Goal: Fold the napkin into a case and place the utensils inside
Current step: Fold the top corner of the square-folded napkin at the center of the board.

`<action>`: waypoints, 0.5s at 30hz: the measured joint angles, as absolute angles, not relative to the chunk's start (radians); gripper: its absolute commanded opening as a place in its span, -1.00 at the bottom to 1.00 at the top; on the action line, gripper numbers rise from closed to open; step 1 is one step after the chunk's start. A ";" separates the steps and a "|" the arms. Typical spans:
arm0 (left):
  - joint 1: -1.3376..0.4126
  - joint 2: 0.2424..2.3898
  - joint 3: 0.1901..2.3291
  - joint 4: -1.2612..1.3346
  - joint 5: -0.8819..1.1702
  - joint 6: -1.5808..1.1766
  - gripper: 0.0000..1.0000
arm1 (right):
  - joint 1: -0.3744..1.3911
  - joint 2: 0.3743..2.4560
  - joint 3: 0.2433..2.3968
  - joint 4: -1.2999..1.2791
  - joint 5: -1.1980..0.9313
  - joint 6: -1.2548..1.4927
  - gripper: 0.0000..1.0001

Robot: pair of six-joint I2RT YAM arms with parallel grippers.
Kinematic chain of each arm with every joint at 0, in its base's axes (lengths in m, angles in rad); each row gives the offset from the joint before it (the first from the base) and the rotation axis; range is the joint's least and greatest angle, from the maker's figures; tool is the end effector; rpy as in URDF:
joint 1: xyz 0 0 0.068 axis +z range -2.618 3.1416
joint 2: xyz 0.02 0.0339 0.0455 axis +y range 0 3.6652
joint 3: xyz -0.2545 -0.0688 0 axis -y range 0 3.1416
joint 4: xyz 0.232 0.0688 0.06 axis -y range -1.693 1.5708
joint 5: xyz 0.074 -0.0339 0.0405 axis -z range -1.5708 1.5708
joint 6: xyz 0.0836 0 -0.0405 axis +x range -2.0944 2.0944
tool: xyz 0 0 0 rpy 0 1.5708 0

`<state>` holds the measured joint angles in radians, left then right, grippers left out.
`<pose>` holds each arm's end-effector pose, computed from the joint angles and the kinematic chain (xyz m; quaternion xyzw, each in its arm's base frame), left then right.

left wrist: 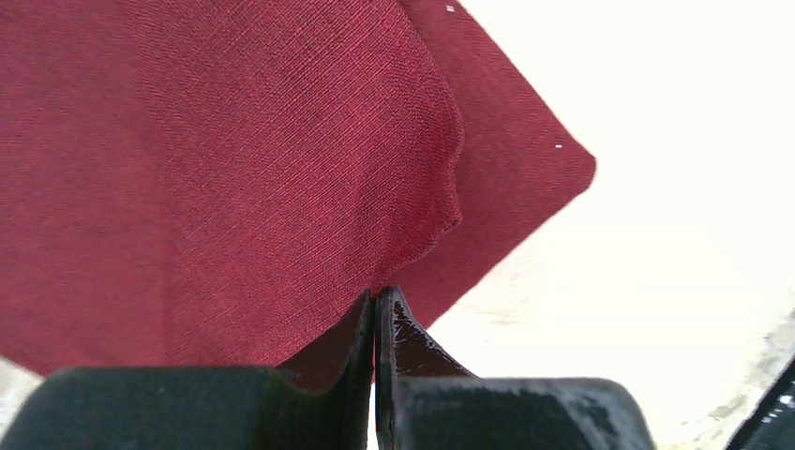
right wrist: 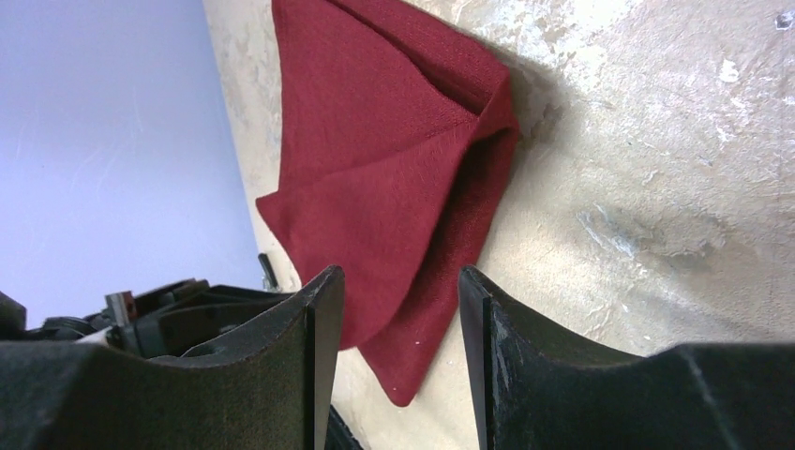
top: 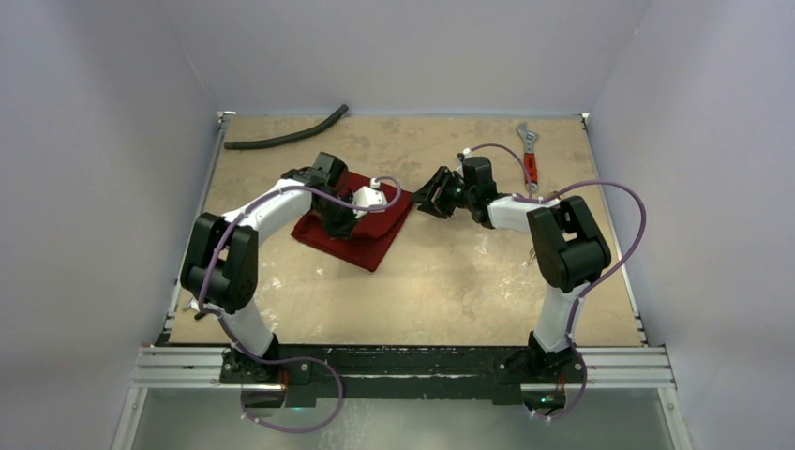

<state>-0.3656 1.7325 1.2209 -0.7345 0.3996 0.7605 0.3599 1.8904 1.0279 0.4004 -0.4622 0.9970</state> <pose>0.3067 -0.1522 0.1603 0.5434 0.8008 -0.1610 0.1938 0.3890 0.1862 0.1516 0.1447 0.8238 0.4732 0.2767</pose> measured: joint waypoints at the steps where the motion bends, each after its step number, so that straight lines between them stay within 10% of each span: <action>1: -0.369 1.731 1.211 -0.735 0.406 0.756 -1.00 | 0.360 1.890 1.028 0.398 -0.462 0.995 0.03; 11: -0.390 1.718 1.155 -0.717 0.451 0.699 -1.00 | 0.360 1.890 1.035 0.393 -0.455 0.991 0.03; 15: -0.390 1.715 1.139 -0.712 0.471 0.676 -0.25 | 0.363 1.893 1.051 0.393 -0.454 0.990 0.03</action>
<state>-0.3897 1.7145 1.1385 -0.7124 0.4706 0.6762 0.3634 1.8935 1.0512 0.3935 -0.4541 0.9901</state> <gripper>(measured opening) 0.147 0.515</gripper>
